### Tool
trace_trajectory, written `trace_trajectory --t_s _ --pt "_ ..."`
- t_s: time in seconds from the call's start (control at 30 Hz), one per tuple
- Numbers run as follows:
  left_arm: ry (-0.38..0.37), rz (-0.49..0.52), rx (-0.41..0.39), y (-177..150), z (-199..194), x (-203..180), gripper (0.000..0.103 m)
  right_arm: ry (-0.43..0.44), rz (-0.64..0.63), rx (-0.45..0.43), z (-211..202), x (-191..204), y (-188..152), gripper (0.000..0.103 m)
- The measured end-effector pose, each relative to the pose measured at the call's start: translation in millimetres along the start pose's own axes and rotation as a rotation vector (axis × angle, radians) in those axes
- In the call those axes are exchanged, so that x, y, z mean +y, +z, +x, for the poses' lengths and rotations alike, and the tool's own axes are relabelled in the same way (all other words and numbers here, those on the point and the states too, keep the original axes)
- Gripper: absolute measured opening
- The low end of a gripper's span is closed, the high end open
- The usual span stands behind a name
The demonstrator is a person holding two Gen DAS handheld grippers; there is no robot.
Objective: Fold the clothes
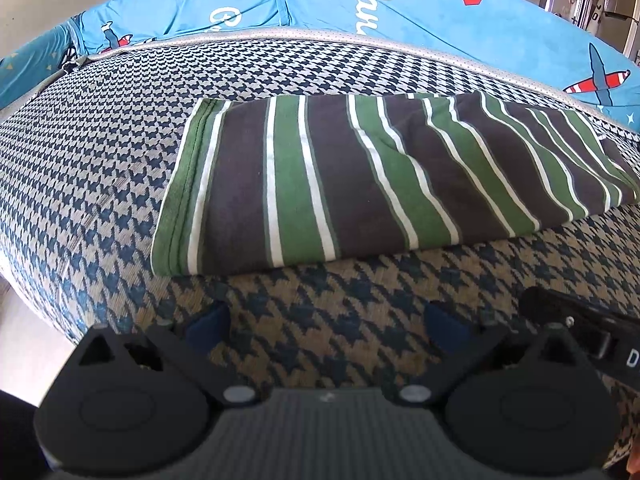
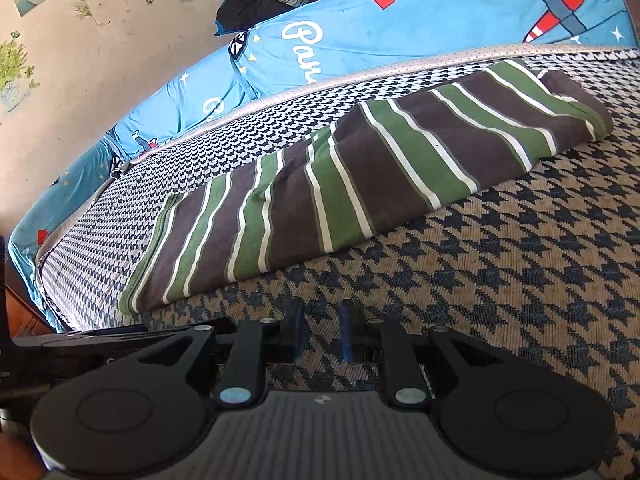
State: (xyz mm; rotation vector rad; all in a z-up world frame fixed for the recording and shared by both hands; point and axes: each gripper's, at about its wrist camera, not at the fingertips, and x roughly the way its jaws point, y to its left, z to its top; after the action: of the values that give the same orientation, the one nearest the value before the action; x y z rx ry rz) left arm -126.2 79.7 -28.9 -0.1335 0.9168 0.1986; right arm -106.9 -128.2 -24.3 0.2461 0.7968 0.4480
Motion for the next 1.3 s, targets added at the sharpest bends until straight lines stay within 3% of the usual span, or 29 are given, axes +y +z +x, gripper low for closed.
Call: trace_trajectory --t_s 0.43,0.5,0.67,1.03,1.3 --pt "-0.018 -0.022 0.018 -12.9 -13.7 2.8 0.103 0.009 0.033 0.001 -19.7 -1.7 -14.9 0.018" --pt "-0.020 -0.028 0.021 -12.9 -13.3 4.4 0.103 0.015 0.031 -0.004 -23.0 -1.1 -17.8 0.023" --pt "-0.021 -0.041 0.027 -14.9 -14.4 4.4 0.103 0.020 -0.015 -0.011 -31.5 7.0 -25.9 0.047" --pt "-0.028 -0.096 0.049 -19.0 -19.0 9.9 0.103 -0.030 0.031 -0.018 -48.2 1.9 -28.6 0.064" --pt "-0.091 -0.155 0.029 -15.4 -28.2 8.5 0.103 -0.102 0.045 -0.037 -58.8 -4.7 -24.8 0.072"
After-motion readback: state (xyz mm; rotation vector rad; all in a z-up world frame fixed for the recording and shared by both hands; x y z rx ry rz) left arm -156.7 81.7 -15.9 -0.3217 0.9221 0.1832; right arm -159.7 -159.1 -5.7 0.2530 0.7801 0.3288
